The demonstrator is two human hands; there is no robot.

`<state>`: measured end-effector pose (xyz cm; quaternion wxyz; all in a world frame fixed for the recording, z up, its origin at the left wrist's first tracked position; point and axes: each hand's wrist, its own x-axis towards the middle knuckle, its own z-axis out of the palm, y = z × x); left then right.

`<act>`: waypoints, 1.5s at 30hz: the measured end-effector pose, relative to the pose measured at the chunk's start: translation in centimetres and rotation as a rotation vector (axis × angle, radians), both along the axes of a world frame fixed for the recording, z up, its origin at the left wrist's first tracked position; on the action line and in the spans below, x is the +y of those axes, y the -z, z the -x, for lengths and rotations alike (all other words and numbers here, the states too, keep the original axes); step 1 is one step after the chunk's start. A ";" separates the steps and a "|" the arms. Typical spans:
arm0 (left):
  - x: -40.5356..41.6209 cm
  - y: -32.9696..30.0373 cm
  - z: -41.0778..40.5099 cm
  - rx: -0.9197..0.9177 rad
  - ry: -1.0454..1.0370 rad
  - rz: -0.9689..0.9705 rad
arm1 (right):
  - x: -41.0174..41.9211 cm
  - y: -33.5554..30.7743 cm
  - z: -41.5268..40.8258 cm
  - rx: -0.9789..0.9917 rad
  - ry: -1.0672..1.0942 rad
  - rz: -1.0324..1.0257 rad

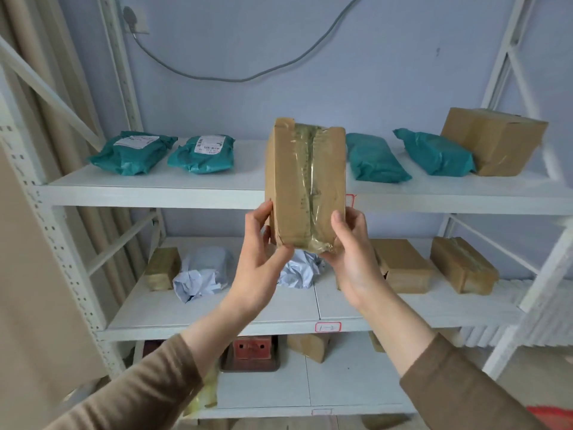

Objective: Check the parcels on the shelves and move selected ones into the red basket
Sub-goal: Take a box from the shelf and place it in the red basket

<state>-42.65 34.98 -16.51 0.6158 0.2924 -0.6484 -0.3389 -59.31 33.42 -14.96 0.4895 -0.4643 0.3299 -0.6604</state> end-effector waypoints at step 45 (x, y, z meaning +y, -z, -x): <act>-3.7 5.5 -3.3 0.467 0.266 -0.413 | -1.6 4.5 0.6 0.119 0.110 0.083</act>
